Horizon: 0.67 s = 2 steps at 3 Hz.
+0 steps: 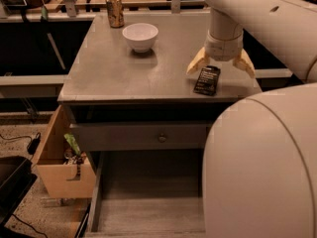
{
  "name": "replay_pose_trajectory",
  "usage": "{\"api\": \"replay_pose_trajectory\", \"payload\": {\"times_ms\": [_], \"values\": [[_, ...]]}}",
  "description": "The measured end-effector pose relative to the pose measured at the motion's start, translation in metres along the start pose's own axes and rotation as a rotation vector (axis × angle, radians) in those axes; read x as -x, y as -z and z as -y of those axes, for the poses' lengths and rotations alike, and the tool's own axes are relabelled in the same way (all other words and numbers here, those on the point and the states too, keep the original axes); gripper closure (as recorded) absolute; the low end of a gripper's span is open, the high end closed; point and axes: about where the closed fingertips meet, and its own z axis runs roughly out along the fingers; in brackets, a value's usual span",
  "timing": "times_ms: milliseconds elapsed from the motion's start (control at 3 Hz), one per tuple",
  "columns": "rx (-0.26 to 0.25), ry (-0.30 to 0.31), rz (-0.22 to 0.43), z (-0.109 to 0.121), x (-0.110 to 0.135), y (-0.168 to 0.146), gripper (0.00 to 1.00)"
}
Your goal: Place rxbar chocolate into middle drawer
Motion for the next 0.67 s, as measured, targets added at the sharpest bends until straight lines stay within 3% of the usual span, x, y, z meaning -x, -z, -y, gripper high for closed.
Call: {"api": "replay_pose_trajectory", "payload": {"times_ms": [333,667], "values": [[0.048,0.055,-0.081,-0.006,-0.014,-0.027,0.18],[0.087,0.087,-0.119,-0.015,-0.016,-0.038,0.41]]}}
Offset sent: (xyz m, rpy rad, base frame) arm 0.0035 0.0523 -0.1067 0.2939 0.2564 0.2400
